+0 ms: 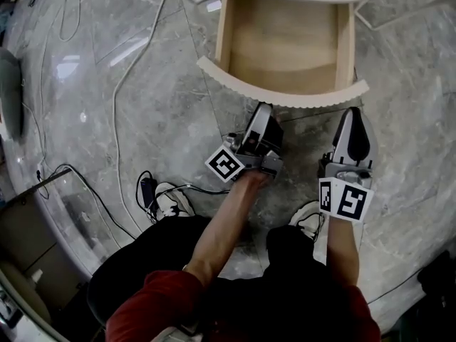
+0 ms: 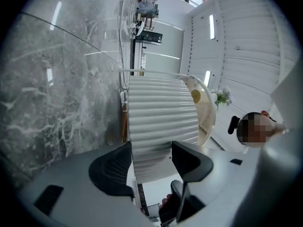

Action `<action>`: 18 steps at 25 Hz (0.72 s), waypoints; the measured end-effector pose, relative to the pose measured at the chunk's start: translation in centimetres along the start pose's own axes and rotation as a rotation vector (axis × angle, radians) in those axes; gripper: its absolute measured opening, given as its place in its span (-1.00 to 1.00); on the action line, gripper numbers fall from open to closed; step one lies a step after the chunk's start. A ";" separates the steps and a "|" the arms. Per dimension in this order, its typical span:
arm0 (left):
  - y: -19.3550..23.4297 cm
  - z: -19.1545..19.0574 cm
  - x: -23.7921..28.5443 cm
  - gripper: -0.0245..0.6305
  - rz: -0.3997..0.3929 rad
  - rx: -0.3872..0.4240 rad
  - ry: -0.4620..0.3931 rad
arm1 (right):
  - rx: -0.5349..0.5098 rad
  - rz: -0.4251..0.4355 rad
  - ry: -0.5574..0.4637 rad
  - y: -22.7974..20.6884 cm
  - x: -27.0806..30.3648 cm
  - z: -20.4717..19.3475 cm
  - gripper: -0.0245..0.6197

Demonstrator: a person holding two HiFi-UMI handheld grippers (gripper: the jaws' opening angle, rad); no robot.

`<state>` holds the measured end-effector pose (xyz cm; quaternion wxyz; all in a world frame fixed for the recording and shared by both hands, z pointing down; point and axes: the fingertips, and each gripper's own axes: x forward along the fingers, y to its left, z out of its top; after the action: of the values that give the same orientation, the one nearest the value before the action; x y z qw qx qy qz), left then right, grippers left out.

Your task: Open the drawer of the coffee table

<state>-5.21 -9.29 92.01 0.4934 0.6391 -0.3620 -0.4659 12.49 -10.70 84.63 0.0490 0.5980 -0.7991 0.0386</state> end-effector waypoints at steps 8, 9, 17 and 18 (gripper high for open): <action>-1.1 0.5 -2.5 -0.57 -0.007 0.009 -0.034 | -0.005 -0.018 0.040 -0.2 -1.6 -1.5 -0.84; -1.5 0.8 -2.4 -0.57 -0.018 0.018 -0.037 | -0.004 -0.019 0.042 -0.2 -1.6 -1.6 -0.84; -1.0 1.5 -3.3 -0.89 0.089 0.176 0.015 | 0.002 -0.007 0.043 0.7 -1.7 -1.7 -0.84; -0.9 1.4 -3.4 -0.89 0.094 0.186 0.019 | 0.002 -0.007 0.043 0.7 -1.7 -1.7 -0.84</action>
<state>-7.63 -6.29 91.80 0.4567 0.6689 -0.4287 -0.4003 12.35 -8.64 86.09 0.0657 0.5997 -0.7958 0.0520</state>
